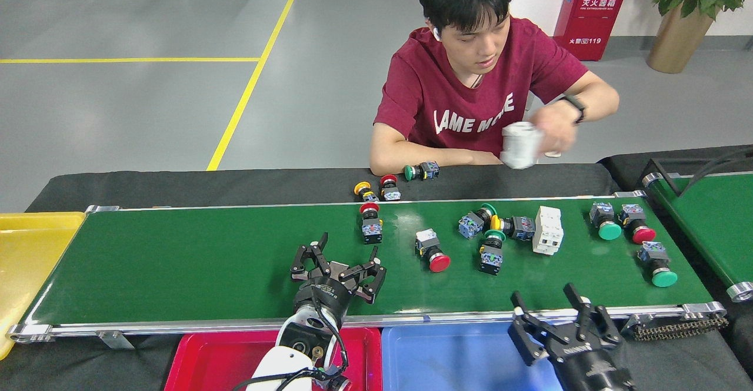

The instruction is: Pick switch part from conveyor to tray

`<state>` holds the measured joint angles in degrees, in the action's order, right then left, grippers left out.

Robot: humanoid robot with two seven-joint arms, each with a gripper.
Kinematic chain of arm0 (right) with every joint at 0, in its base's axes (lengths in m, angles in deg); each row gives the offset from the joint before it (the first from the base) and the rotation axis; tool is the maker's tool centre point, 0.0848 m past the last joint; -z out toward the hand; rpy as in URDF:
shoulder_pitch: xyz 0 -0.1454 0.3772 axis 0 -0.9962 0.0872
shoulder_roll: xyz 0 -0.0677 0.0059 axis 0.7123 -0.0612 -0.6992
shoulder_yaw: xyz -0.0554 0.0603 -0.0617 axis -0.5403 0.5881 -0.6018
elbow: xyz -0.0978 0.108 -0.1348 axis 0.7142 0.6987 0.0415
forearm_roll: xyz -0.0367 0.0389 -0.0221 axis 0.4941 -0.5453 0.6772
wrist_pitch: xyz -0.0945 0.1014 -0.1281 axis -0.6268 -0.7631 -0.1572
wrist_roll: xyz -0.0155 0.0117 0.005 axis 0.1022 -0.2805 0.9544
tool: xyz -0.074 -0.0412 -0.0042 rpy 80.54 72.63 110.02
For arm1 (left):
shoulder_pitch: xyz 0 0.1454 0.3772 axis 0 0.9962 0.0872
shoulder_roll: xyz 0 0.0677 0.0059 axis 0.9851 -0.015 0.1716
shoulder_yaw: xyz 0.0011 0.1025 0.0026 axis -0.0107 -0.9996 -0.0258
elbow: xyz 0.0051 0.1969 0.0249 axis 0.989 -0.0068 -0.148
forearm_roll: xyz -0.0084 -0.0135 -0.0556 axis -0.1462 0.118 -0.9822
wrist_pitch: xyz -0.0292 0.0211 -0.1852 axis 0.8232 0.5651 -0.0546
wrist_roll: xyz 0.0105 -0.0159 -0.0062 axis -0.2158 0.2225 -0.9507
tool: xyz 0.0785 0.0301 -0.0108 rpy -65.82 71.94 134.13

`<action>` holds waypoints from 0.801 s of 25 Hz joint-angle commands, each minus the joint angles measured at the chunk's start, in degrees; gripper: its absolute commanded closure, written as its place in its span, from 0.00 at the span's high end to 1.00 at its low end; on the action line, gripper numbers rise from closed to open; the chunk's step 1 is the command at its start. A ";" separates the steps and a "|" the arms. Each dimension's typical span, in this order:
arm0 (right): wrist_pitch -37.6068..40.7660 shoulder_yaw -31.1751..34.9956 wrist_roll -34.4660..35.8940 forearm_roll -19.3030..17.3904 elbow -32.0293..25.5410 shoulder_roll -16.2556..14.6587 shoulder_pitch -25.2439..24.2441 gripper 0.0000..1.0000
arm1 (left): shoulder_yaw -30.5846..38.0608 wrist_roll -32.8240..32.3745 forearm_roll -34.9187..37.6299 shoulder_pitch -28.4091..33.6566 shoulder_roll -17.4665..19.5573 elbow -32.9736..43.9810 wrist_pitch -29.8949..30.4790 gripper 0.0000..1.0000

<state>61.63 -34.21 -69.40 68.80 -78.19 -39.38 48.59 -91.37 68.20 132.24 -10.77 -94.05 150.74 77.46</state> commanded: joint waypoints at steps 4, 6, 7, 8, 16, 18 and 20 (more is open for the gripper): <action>-13.02 -7.79 0.21 -0.20 10.26 1.04 9.44 0.97 | 0.52 0.29 -2.24 -4.28 -0.28 -2.95 -0.68 1.00; -13.81 -8.49 0.21 -0.38 14.73 2.53 12.43 0.97 | 0.96 0.38 -2.32 -6.12 -0.28 -5.41 -0.95 1.00; -13.90 -8.49 0.21 -0.38 17.02 3.58 13.74 0.97 | 1.57 0.38 -2.41 -6.74 -0.28 -6.20 -0.95 1.00; -13.90 -8.49 0.30 -0.38 19.05 4.46 15.06 0.97 | 2.10 0.38 -2.68 -7.00 -0.28 -6.64 -0.77 1.00; -11.00 -12.71 -0.41 -1.08 24.93 4.99 20.08 0.26 | 2.54 0.56 -5.23 -9.02 -0.11 -10.42 -0.95 1.00; -8.98 -12.71 -0.41 -1.08 24.67 4.90 19.90 0.19 | 2.54 0.64 -5.23 -9.81 -0.02 -11.83 -1.12 1.00; -7.40 -12.89 -0.50 -1.08 24.67 4.81 19.46 0.02 | 3.07 0.82 -5.23 -11.39 -0.02 -14.64 -2.27 1.00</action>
<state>52.53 -47.01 -69.75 67.83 -52.88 -34.38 67.40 -88.72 68.41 127.17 -20.33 -94.04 136.64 76.31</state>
